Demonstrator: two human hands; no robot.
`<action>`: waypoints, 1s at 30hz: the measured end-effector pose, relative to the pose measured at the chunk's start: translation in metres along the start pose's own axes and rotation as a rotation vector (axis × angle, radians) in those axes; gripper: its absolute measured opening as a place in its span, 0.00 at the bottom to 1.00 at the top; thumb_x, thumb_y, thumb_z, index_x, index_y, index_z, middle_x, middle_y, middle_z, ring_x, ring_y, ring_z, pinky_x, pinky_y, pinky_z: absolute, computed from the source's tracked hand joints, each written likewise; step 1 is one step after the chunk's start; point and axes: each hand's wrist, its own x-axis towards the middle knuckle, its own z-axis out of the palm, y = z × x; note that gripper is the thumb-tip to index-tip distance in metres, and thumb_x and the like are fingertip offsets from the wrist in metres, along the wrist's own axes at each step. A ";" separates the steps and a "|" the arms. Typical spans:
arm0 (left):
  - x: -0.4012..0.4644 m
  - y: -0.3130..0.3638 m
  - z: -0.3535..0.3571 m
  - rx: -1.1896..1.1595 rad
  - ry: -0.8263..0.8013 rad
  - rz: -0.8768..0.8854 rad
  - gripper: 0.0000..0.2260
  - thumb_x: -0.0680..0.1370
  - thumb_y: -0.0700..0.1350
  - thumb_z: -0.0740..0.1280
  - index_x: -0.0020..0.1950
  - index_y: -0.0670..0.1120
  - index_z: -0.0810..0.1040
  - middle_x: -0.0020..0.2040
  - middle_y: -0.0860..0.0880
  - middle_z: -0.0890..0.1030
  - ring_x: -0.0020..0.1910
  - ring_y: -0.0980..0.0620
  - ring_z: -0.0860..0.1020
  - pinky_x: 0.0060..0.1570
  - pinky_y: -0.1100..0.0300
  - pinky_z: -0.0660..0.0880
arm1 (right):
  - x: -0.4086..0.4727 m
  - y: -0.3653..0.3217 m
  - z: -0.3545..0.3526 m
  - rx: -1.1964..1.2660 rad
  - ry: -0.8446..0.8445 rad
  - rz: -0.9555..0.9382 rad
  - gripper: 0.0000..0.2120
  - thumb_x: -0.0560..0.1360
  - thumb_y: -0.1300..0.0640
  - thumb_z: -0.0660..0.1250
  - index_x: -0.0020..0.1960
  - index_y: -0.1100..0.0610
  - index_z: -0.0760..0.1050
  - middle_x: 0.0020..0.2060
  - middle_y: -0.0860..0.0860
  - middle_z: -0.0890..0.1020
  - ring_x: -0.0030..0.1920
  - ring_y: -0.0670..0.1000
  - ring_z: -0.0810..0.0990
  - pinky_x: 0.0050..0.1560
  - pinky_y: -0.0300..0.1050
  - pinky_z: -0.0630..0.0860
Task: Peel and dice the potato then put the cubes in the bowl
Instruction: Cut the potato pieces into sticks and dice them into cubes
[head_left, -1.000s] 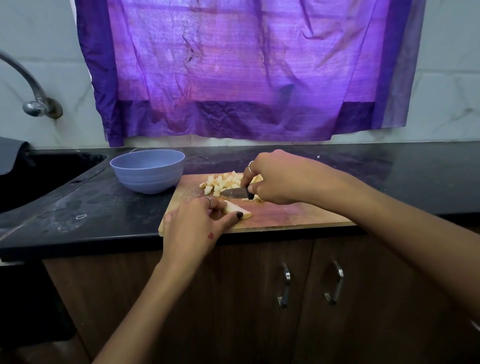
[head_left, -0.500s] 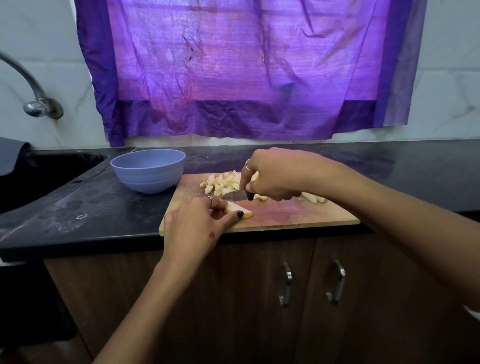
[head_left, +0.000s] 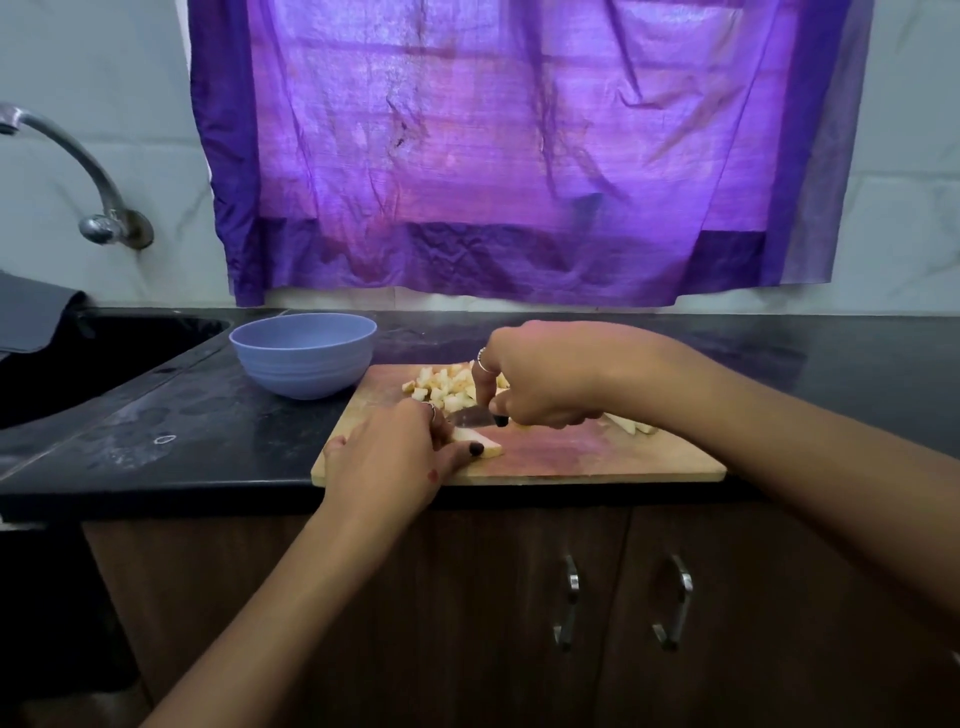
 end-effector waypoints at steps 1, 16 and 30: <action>0.000 0.001 0.000 0.011 0.011 -0.003 0.17 0.74 0.63 0.65 0.57 0.55 0.78 0.56 0.54 0.76 0.57 0.50 0.74 0.62 0.43 0.68 | -0.001 -0.002 0.000 -0.042 0.003 -0.002 0.11 0.80 0.56 0.61 0.58 0.58 0.77 0.30 0.52 0.77 0.24 0.48 0.72 0.15 0.32 0.63; 0.002 0.015 0.004 0.141 0.024 -0.019 0.08 0.79 0.53 0.65 0.46 0.49 0.74 0.48 0.49 0.77 0.48 0.48 0.73 0.59 0.41 0.65 | -0.027 0.003 -0.010 -0.029 -0.065 0.053 0.10 0.79 0.52 0.63 0.56 0.55 0.76 0.28 0.50 0.75 0.23 0.49 0.71 0.17 0.29 0.63; 0.004 0.009 0.002 0.145 0.016 0.034 0.13 0.78 0.57 0.64 0.54 0.51 0.80 0.52 0.48 0.80 0.55 0.47 0.75 0.59 0.44 0.71 | -0.071 0.021 0.038 -0.142 0.176 0.032 0.14 0.79 0.55 0.63 0.63 0.44 0.72 0.49 0.48 0.76 0.48 0.50 0.76 0.40 0.43 0.72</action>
